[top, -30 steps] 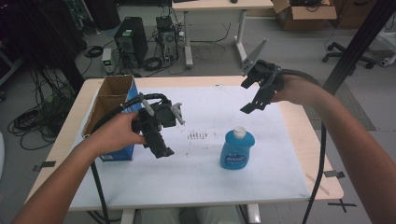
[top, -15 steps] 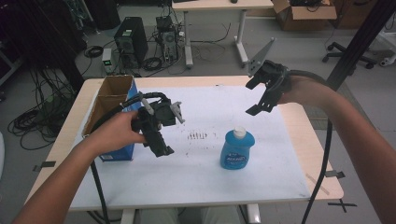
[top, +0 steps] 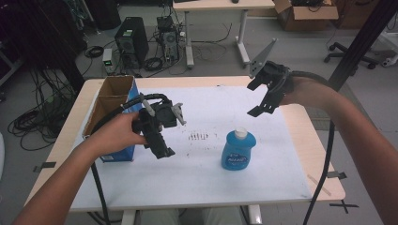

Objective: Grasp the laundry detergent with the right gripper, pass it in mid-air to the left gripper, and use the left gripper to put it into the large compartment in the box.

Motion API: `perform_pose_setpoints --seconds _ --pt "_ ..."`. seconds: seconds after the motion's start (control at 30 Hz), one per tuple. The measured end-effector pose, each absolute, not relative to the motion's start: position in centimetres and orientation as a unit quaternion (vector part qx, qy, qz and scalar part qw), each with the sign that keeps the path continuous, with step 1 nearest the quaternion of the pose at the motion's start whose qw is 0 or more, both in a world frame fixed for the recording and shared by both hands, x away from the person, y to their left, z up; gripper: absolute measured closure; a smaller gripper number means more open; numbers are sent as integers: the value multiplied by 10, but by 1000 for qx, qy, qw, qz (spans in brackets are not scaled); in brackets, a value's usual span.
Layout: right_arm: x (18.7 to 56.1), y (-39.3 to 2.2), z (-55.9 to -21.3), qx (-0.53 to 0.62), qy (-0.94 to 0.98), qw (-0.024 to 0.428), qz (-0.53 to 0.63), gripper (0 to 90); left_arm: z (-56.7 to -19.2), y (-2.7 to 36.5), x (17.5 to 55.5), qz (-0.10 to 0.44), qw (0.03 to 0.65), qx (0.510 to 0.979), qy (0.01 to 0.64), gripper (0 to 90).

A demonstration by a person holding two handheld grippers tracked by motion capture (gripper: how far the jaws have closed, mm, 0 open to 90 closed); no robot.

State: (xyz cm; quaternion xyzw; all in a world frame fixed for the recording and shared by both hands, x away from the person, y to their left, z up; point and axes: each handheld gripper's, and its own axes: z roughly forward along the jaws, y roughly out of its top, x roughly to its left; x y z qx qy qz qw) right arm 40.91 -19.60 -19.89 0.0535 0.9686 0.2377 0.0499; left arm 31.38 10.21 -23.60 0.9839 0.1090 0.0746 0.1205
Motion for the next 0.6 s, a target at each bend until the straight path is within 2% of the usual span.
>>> perform_pose_setpoints --seconds 0.6 --pt "407 -197 -197 53 969 49 238 43 -236 102 313 77 122 983 111 50"
